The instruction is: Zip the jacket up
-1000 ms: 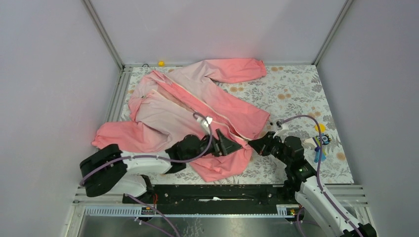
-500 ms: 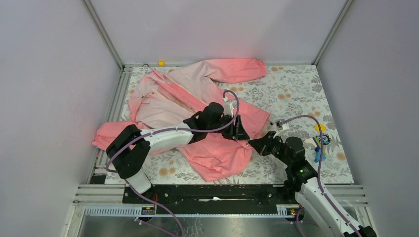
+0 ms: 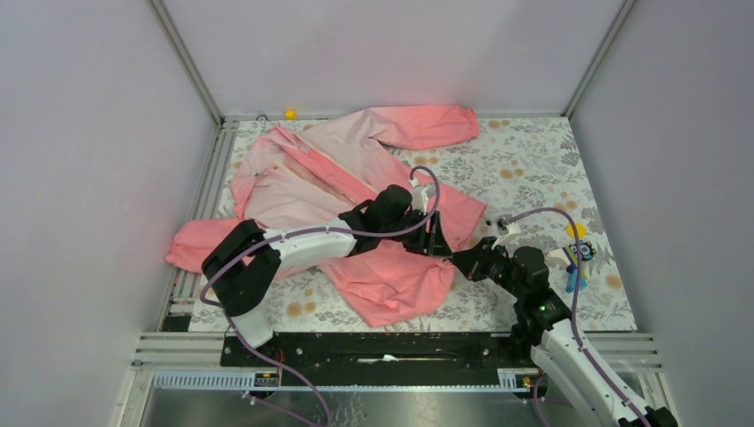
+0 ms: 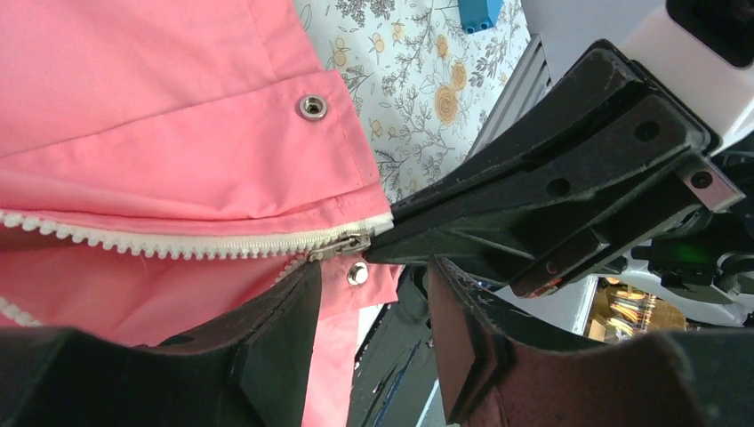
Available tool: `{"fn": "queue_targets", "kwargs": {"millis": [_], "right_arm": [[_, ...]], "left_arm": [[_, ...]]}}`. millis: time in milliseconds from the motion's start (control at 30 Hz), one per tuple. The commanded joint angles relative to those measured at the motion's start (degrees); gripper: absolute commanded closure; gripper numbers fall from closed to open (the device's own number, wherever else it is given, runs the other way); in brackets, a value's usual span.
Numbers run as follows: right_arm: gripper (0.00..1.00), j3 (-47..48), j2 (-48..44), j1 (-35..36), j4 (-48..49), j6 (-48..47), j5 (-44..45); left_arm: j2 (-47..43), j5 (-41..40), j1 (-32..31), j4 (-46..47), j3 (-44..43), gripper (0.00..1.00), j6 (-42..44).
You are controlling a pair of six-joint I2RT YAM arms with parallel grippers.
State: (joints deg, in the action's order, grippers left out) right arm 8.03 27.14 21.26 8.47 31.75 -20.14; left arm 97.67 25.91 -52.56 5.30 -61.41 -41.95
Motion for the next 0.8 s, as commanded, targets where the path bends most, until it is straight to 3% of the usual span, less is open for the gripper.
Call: {"fn": "queue_targets", "kwargs": {"millis": [0,133,267,400,767], "right_arm": [[1.0,1.4,-0.6,0.1,1.7,-1.1,0.2],[1.0,1.1,-0.8,0.2,1.7,-1.1,0.1],[1.0,0.9,-1.1,0.2,1.6,-1.0,0.0],[1.0,0.7,-1.1,0.2,1.7,-0.9,-0.2],[1.0,0.8,-1.2,0.2,1.6,-0.9,-0.2]], "left_arm": [[1.4,-1.0,-0.2,0.4,-2.6,0.49,0.4],[1.3,-3.8,-0.2,-0.4,-2.7,0.47,0.7],[0.6,-7.4,-0.3,-1.1,-2.1,0.4,0.7],[1.2,-5.2,-0.3,1.0,-1.5,0.38,0.2],[0.9,0.2,-0.8,7.8,0.7,0.55,-3.9]]}}
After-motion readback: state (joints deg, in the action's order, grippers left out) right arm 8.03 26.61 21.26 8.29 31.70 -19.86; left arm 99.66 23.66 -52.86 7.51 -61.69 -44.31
